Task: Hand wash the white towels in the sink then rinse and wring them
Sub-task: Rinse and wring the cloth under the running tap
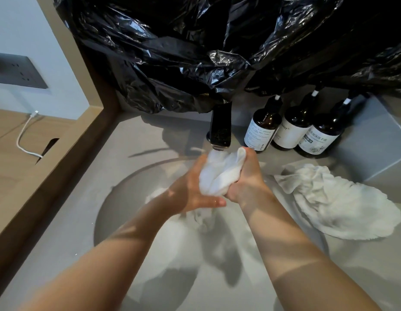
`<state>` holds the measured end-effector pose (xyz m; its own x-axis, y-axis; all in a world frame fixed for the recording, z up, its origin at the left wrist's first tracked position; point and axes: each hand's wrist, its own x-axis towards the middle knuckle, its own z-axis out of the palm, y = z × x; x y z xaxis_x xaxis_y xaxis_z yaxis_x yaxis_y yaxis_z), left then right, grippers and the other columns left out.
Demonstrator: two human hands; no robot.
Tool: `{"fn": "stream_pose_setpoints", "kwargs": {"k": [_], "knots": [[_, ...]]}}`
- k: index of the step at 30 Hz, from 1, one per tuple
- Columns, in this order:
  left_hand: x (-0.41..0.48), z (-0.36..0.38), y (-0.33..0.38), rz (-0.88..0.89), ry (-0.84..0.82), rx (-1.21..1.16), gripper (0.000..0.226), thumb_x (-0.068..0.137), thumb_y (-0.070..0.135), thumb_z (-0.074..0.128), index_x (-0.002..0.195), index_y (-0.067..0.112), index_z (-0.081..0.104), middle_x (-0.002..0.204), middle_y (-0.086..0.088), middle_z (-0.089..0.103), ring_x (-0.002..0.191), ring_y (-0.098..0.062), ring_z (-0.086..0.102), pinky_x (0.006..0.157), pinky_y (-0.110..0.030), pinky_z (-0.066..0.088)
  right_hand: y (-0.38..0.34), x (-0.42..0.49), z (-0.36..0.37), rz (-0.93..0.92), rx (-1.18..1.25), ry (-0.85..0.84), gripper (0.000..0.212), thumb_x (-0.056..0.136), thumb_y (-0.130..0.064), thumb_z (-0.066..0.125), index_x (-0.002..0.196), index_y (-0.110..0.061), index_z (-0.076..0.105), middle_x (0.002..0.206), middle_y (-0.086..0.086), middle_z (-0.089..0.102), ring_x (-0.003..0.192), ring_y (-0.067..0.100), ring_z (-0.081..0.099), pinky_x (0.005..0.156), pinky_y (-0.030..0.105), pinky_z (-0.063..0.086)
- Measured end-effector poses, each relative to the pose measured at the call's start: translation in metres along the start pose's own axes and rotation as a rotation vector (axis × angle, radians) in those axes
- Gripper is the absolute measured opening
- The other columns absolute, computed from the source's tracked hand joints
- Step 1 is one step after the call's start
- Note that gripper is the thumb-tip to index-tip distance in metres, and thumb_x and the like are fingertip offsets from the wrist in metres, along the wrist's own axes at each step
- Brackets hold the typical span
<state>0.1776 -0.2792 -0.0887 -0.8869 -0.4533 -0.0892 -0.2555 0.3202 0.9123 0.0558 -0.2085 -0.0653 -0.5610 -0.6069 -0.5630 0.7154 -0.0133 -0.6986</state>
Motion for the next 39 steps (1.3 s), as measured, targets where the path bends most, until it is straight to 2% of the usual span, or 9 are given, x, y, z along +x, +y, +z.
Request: {"fn": "stream_pose_setpoints", "kwargs": {"k": [3,6,10,14,18,21,24,29,39], "knots": [[0.01,-0.003,-0.001,-0.076,0.033,-0.131,0.078,0.069,0.03,0.083,0.134,0.025,0.04,0.12,0.018,0.053,0.113,-0.007,0.052,0.088,-0.014,0.045,-0.005,-0.003,0.002,-0.005,0.125,0.033,0.039,0.097,-0.049,0.041,0.096,-0.011,0.054,0.092,0.01,0.061,0.085,0.024,0.059,0.092,0.041,0.044],[0.009,-0.002,-0.006,-0.189,0.085,-0.432,0.064,0.065,0.04,0.08,0.119,0.012,0.063,0.107,-0.001,0.071,0.102,-0.02,0.066,0.089,-0.031,0.052,0.001,-0.001,-0.01,-0.004,0.164,0.002,0.054,0.087,-0.059,0.052,0.114,-0.012,0.055,0.109,0.018,0.065,0.1,0.032,0.065,0.091,0.047,0.05],[-0.001,0.0,-0.004,-0.34,0.264,-0.666,0.023,0.087,0.028,0.064,0.087,0.007,0.074,0.083,-0.014,0.074,0.075,-0.029,0.069,0.062,-0.029,0.056,0.025,0.003,-0.025,-0.035,-0.218,0.088,0.041,0.092,-0.058,0.044,0.114,-0.025,0.056,0.099,0.002,0.065,0.091,0.019,0.061,0.084,0.035,0.043],[-0.014,-0.015,0.005,-0.46,0.354,-0.784,0.03,0.089,0.032,0.058,0.099,0.006,0.068,0.076,-0.01,0.073,0.061,-0.021,0.069,0.054,-0.026,0.056,0.038,0.003,-0.026,0.125,-0.266,0.098,0.027,0.099,-0.032,0.045,0.084,-0.016,0.059,0.08,0.004,0.06,0.069,0.018,0.054,0.063,0.027,0.042],[-0.021,-0.04,0.012,-0.485,0.453,-0.708,0.043,0.079,0.037,0.069,0.101,0.0,0.069,0.081,-0.015,0.071,0.07,-0.029,0.066,0.079,-0.039,0.054,0.041,0.007,-0.005,0.221,-0.068,0.042,0.032,0.099,-0.01,0.038,0.068,-0.008,0.049,0.065,0.007,0.042,0.054,0.017,0.039,0.043,0.018,0.037],[-0.028,-0.05,0.017,-0.506,0.537,-0.683,0.029,0.081,0.034,0.069,0.089,0.007,0.069,0.075,-0.014,0.07,0.073,-0.031,0.064,0.086,-0.046,0.052,0.037,0.009,0.004,0.178,-0.058,0.042,0.03,0.093,0.001,0.035,0.067,-0.008,0.048,0.062,0.007,0.043,0.05,0.017,0.04,0.049,0.021,0.037],[-0.038,-0.054,0.02,-0.49,0.59,-0.628,0.024,0.084,0.034,0.066,0.078,0.011,0.067,0.06,-0.008,0.069,0.063,-0.027,0.064,0.079,-0.041,0.053,0.034,0.001,0.0,0.164,-0.221,0.037,0.029,0.095,-0.003,0.039,0.071,-0.005,0.055,0.062,0.008,0.055,0.058,0.019,0.048,0.056,0.025,0.036],[-0.057,-0.067,0.031,-0.429,0.521,-0.558,0.048,0.074,0.041,0.071,0.095,-0.002,0.068,0.085,-0.024,0.071,0.068,-0.032,0.067,0.083,-0.051,0.054,0.029,-0.003,-0.014,0.158,-0.44,0.06,0.029,0.099,-0.019,0.038,0.08,-0.013,0.06,0.076,0.002,0.065,0.069,0.017,0.056,0.064,0.028,0.04],[-0.072,-0.077,0.05,-0.457,0.502,-0.477,0.042,0.08,0.037,0.07,0.091,-0.003,0.069,0.084,-0.02,0.071,0.07,-0.031,0.067,0.077,-0.044,0.056,0.031,-0.012,-0.005,0.123,-0.294,0.021,0.032,0.099,-0.013,0.036,0.077,-0.006,0.058,0.079,0.008,0.062,0.07,0.019,0.058,0.063,0.026,0.045]]}}
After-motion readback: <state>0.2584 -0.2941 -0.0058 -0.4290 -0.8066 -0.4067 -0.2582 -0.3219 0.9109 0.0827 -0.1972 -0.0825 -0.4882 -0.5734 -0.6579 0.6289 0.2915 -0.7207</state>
